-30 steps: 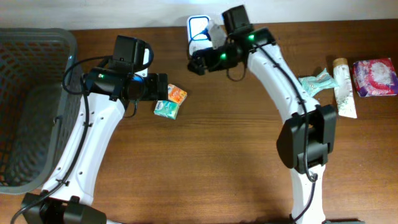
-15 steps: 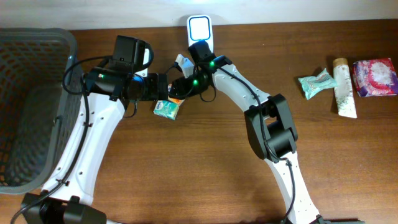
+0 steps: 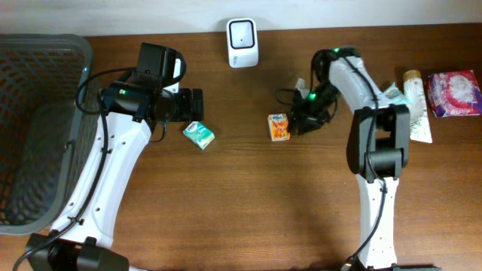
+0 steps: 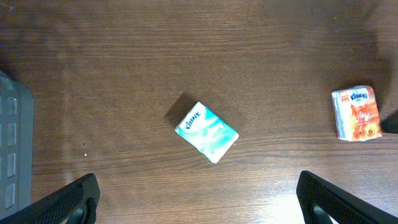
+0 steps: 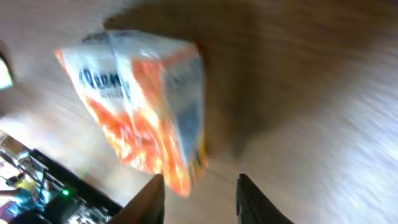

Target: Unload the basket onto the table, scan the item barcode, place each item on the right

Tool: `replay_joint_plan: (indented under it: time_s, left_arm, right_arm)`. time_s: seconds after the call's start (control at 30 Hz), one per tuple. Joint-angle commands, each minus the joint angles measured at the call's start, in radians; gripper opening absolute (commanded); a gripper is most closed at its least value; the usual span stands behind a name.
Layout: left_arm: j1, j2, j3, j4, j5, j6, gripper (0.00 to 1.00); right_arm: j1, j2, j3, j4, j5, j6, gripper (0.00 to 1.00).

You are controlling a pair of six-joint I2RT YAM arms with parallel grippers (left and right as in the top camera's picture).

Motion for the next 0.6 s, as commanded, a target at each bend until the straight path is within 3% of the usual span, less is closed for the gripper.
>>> replay_joint_plan:
  time_s: [0.0, 0.07, 0.1, 0.13, 0.2, 0.23, 0.27, 0.3, 0.33, 0.5, 0.57]
  left_arm:
    - [0.0, -0.002, 0.002, -0.002, -0.003, 0.005, 0.99]
    - [0.0, -0.003, 0.002, -0.002, -0.003, 0.005, 0.99]
    - [0.0, -0.003, 0.002, -0.002, -0.003, 0.005, 0.99]
    - [0.0, -0.002, 0.002, -0.002, -0.003, 0.005, 0.99]
    - [0.0, -0.003, 0.002, -0.002, -0.003, 0.005, 0.99]
    - [0.0, -0.003, 0.002, -0.002, -0.003, 0.005, 0.99]
    - [0.0, -0.003, 0.002, -0.002, -0.003, 0.005, 0.99]
    - [0.0, -0.002, 0.002, -0.002, -0.003, 0.005, 0.99]
    - [0.0, -0.003, 0.002, -0.002, -0.003, 0.005, 0.99]
    - [0.0, -0.002, 0.002, -0.002, -0.003, 0.005, 0.99]
    - [0.0, -0.002, 0.002, -0.002, -0.003, 0.005, 0.99]
  right_arm:
    - [-0.021, -0.068, 0.162, -0.117, 0.067, -0.005, 0.51]
    - [0.043, -0.082, 0.199, -0.155, 0.107, -0.004, 0.61]
    - [0.088, -0.08, 0.196, -0.142, 0.172, 0.01, 0.83]
    - [0.143, -0.08, 0.194, -0.111, 0.323, 0.127, 0.99]
    - [0.214, -0.08, 0.194, -0.08, 0.466, 0.218, 0.99]
    - [0.263, -0.079, 0.193, -0.041, 0.438, 0.218, 0.99]
    - [0.292, -0.079, 0.192, -0.03, 0.417, 0.218, 0.99]
    - [0.332, -0.077, 0.19, -0.016, 0.454, 0.218, 0.65]
    - [0.356, -0.077, 0.19, -0.008, 0.494, 0.253, 0.47]
    - [0.415, -0.076, 0.127, 0.029, 0.71, 0.475, 0.47]
    - [0.415, -0.076, 0.056, 0.084, 0.711, 0.476, 0.47]
